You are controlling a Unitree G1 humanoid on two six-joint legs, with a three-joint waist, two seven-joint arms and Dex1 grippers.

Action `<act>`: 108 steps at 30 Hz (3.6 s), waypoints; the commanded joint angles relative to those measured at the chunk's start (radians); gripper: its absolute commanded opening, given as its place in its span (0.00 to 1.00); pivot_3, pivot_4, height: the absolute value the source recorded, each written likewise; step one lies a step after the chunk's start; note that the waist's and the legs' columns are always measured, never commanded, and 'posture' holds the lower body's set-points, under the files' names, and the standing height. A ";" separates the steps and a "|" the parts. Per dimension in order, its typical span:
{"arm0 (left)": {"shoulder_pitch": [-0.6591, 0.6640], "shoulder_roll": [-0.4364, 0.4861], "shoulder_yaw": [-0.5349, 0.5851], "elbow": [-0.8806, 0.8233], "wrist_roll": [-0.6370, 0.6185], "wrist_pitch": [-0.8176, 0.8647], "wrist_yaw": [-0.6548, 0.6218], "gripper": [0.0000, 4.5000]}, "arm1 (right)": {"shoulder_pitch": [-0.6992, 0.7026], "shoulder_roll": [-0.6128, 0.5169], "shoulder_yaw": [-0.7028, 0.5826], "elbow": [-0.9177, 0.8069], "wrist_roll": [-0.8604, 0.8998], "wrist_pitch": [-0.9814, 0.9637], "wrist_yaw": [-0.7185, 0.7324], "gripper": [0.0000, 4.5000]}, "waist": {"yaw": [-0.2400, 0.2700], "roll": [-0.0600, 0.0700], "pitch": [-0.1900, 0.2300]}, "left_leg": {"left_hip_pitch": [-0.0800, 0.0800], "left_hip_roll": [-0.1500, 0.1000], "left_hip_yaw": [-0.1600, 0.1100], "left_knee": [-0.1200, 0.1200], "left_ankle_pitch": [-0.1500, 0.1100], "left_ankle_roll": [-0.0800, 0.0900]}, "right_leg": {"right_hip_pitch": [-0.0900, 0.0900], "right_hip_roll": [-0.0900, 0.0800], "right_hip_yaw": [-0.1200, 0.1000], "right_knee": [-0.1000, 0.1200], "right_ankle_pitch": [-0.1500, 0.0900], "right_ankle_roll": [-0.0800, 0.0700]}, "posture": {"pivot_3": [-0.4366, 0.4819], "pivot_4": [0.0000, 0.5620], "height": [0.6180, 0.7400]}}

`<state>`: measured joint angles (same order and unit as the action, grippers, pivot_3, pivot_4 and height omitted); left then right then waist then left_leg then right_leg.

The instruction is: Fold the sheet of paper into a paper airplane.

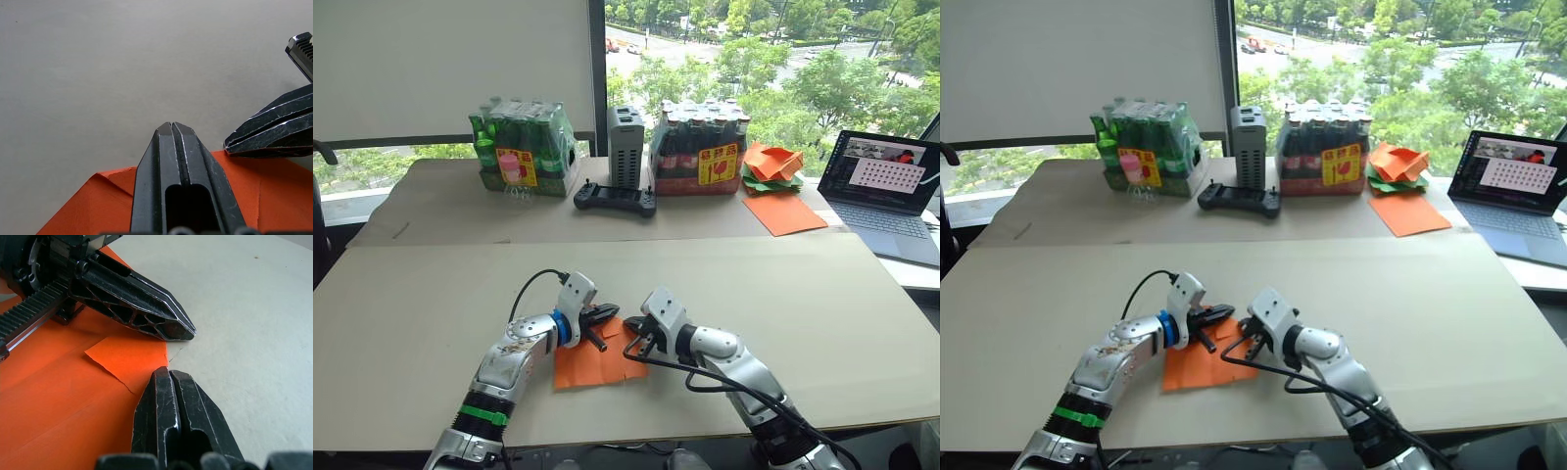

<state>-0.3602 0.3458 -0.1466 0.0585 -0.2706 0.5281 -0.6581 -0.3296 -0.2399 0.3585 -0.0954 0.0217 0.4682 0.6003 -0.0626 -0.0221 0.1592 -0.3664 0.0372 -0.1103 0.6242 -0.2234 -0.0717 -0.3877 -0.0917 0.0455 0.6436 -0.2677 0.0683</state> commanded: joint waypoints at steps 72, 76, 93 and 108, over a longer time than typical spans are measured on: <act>0.268 0.084 0.621 -0.321 -0.642 0.465 0.174 0.33 | -0.048 0.037 0.093 0.142 -0.060 -0.084 0.052 0.00 | 0.005 -0.001 0.004 | -0.002 0.000 0.000 -0.002 0.000 0.000 | -0.003 0.000 0.000 -0.002 0.000 -0.001 | 0.48 0.27 1.00; 0.247 0.069 0.579 -0.314 -0.640 0.462 0.183 0.33 | -0.047 0.034 0.091 0.143 -0.061 -0.085 0.051 0.00 | 0.007 -0.001 0.004 | -0.003 0.000 0.000 -0.002 0.000 -0.001 | -0.003 0.000 0.000 -0.002 0.000 -0.001 | 0.48 0.27 1.00; 0.185 0.082 0.446 -0.211 -0.542 0.392 0.160 0.33 | -0.028 0.026 0.081 0.122 -0.068 -0.075 0.031 0.00 | 0.013 -0.001 0.004 | -0.003 0.000 0.000 -0.003 0.000 -0.001 | -0.003 0.000 0.000 -0.002 0.000 -0.001 | 0.48 0.27 1.00; 0.162 0.069 0.423 -0.234 -0.542 0.399 0.167 0.33 | -0.031 0.032 0.084 0.125 -0.071 -0.077 0.022 0.00 | 0.014 -0.001 0.004 | -0.003 0.000 0.000 -0.003 0.000 -0.001 | -0.003 0.000 0.000 -0.002 0.000 -0.001 | 0.48 0.27 1.00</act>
<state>-0.1875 0.4162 0.2631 -0.1429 -0.7917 0.9336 -0.4908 -0.3782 -0.2029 0.4226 -0.0040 -0.0268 0.3694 0.6267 -0.0483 -0.0235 0.1628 -0.3690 0.0373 -0.1103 0.6213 -0.2237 -0.0723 -0.3907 -0.0921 0.0452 0.6411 -0.2678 0.0675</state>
